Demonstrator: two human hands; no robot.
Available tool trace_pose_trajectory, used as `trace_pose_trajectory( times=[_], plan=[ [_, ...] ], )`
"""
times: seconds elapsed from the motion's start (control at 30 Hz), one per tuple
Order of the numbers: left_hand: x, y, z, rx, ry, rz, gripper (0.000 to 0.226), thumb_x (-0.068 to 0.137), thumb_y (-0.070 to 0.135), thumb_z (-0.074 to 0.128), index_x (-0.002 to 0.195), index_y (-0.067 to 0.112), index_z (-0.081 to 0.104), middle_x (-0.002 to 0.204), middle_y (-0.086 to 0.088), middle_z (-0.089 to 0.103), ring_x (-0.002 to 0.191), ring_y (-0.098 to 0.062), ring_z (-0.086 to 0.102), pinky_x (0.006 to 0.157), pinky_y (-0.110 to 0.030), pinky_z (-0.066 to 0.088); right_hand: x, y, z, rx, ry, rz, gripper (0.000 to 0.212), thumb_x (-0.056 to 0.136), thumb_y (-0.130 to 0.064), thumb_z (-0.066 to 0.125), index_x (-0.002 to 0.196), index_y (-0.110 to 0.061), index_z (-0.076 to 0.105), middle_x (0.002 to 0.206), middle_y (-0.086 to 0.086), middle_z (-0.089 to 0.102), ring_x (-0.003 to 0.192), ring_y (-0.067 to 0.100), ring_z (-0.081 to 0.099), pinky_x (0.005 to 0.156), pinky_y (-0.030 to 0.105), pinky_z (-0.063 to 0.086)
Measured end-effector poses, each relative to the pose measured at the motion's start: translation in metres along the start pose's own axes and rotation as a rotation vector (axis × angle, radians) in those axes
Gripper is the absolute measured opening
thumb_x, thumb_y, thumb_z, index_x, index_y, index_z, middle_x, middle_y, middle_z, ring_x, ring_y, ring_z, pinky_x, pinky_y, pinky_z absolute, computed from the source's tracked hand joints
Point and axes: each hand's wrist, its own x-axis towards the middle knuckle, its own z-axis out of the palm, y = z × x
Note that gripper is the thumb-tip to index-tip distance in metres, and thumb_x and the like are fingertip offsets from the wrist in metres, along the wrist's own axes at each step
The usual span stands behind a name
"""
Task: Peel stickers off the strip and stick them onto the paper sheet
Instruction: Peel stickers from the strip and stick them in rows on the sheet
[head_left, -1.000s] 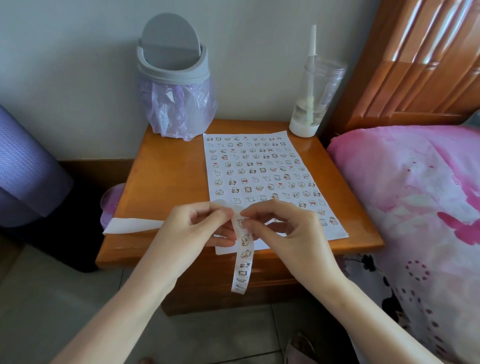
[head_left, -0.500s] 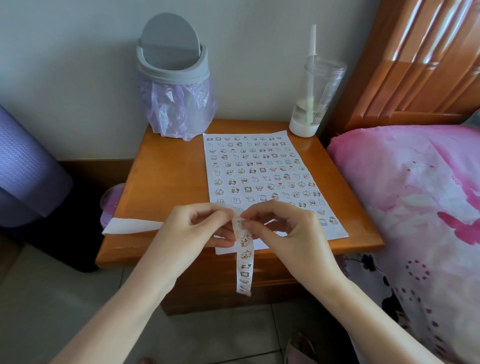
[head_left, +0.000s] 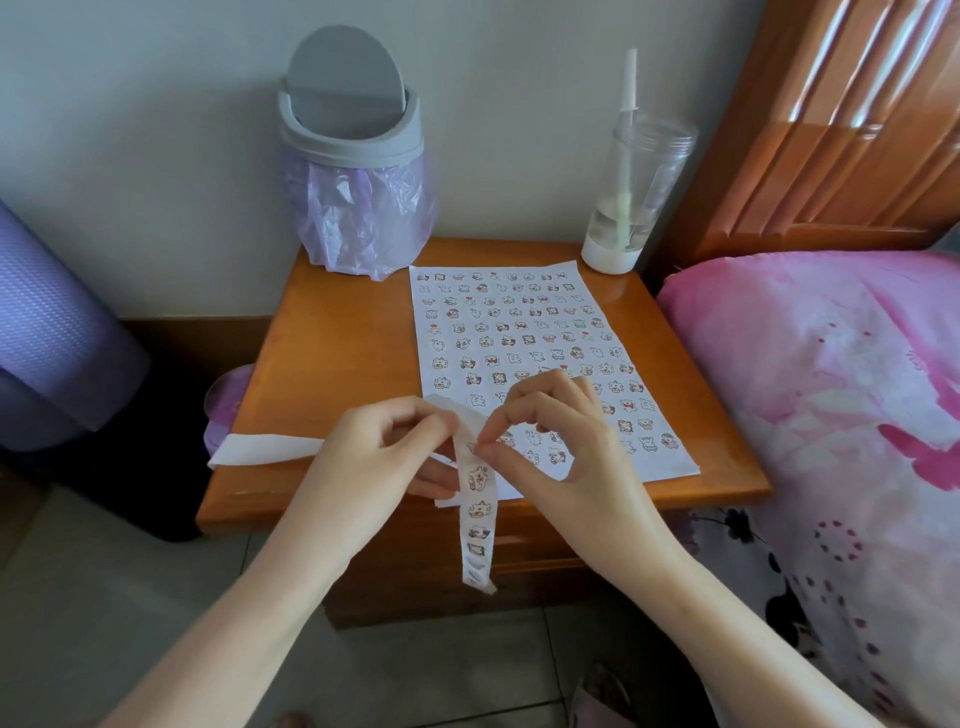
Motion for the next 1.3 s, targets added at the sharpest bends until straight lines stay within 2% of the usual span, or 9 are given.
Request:
trace_pose_trajectory(
  times=[0.13, 0.23, 0.3, 0.4, 0.5, 0.7, 0.83, 0.93, 1.3],
  plan=[
    [0.0, 0.001, -0.006, -0.007, 0.034, -0.002, 0.017, 0.095, 0.019, 0.049, 0.09, 0.016, 0.064, 0.073, -0.001, 0.075, 0.064, -0.02, 0.073, 0.059, -0.03, 0.06, 0.002, -0.006, -0.005, 0.183, -0.036, 0.039, 0.013, 0.084, -0.021, 0.066, 0.082, -0.033, 0.061, 0.092, -0.016, 0.059, 0.093, 0.008, 0.051, 0.077, 0.013, 0.041],
    [0.001, 0.002, -0.015, 0.004, 0.039, -0.053, 0.018, 0.095, 0.017, 0.048, 0.089, 0.014, 0.064, 0.072, 0.0, 0.074, 0.062, -0.021, 0.072, 0.057, -0.031, 0.06, 0.005, -0.004, -0.014, 0.35, -0.054, 0.132, 0.002, 0.083, -0.018, 0.066, 0.085, -0.018, 0.066, 0.086, -0.006, 0.067, 0.082, 0.012, 0.06, 0.07, 0.02, 0.049],
    [0.002, 0.002, -0.022, 0.045, 0.016, -0.09, 0.018, 0.095, 0.018, 0.049, 0.089, 0.013, 0.065, 0.073, 0.001, 0.074, 0.061, -0.02, 0.072, 0.058, -0.031, 0.061, 0.005, -0.001, -0.015, 0.378, -0.108, 0.205, 0.006, 0.083, -0.017, 0.066, 0.086, -0.013, 0.067, 0.084, -0.001, 0.068, 0.078, 0.015, 0.062, 0.064, 0.019, 0.049],
    [0.004, 0.001, -0.028, 0.071, -0.005, -0.12, 0.019, 0.095, 0.018, 0.049, 0.091, 0.012, 0.066, 0.075, 0.0, 0.074, 0.062, -0.021, 0.072, 0.054, -0.027, 0.059, 0.004, 0.003, -0.007, 0.317, -0.2, 0.294, 0.003, 0.083, -0.02, 0.067, 0.086, -0.018, 0.068, 0.083, 0.0, 0.068, 0.073, 0.015, 0.061, 0.062, 0.018, 0.048],
    [0.006, -0.001, -0.029, 0.057, -0.026, -0.147, 0.019, 0.095, 0.017, 0.049, 0.093, 0.01, 0.066, 0.075, -0.003, 0.074, 0.062, -0.022, 0.072, 0.056, -0.027, 0.06, 0.005, 0.004, 0.0, 0.246, -0.242, 0.305, 0.002, 0.082, -0.022, 0.068, 0.084, -0.021, 0.069, 0.083, -0.003, 0.069, 0.079, 0.017, 0.063, 0.069, 0.024, 0.052],
    [0.01, -0.006, -0.026, 0.074, -0.081, -0.201, 0.019, 0.095, 0.02, 0.05, 0.093, 0.013, 0.068, 0.085, -0.002, 0.075, 0.066, -0.022, 0.073, 0.059, -0.029, 0.06, 0.009, 0.005, 0.002, 0.168, -0.288, 0.323, 0.002, 0.082, -0.022, 0.069, 0.082, -0.024, 0.07, 0.081, -0.005, 0.07, 0.076, 0.011, 0.064, 0.068, 0.017, 0.05],
    [0.011, -0.008, -0.025, 0.084, -0.067, -0.203, 0.02, 0.095, 0.021, 0.05, 0.092, 0.012, 0.068, 0.088, -0.003, 0.075, 0.065, -0.021, 0.072, 0.052, -0.024, 0.057, 0.008, 0.006, 0.004, 0.148, -0.281, 0.322, 0.004, 0.081, -0.019, 0.07, 0.083, -0.022, 0.071, 0.08, -0.006, 0.07, 0.074, 0.005, 0.065, 0.069, 0.015, 0.052],
    [0.011, -0.008, -0.023, 0.081, -0.052, -0.195, 0.02, 0.095, 0.019, 0.05, 0.09, 0.011, 0.068, 0.086, -0.003, 0.074, 0.061, -0.019, 0.071, 0.046, -0.02, 0.053, 0.007, 0.004, 0.006, 0.145, -0.267, 0.315, 0.003, 0.081, -0.018, 0.07, 0.082, -0.021, 0.07, 0.079, -0.007, 0.07, 0.071, 0.001, 0.062, 0.064, 0.01, 0.048],
    [0.012, -0.01, -0.024, 0.072, -0.04, -0.188, 0.02, 0.095, 0.019, 0.051, 0.089, 0.012, 0.068, 0.076, 0.004, 0.075, 0.061, -0.02, 0.072, 0.048, -0.021, 0.055, 0.0, 0.0, 0.014, 0.066, -0.199, 0.308, 0.006, 0.083, -0.022, 0.068, 0.08, -0.027, 0.065, 0.073, -0.015, 0.061, 0.068, -0.007, 0.054, 0.059, 0.009, 0.044]
  ],
)
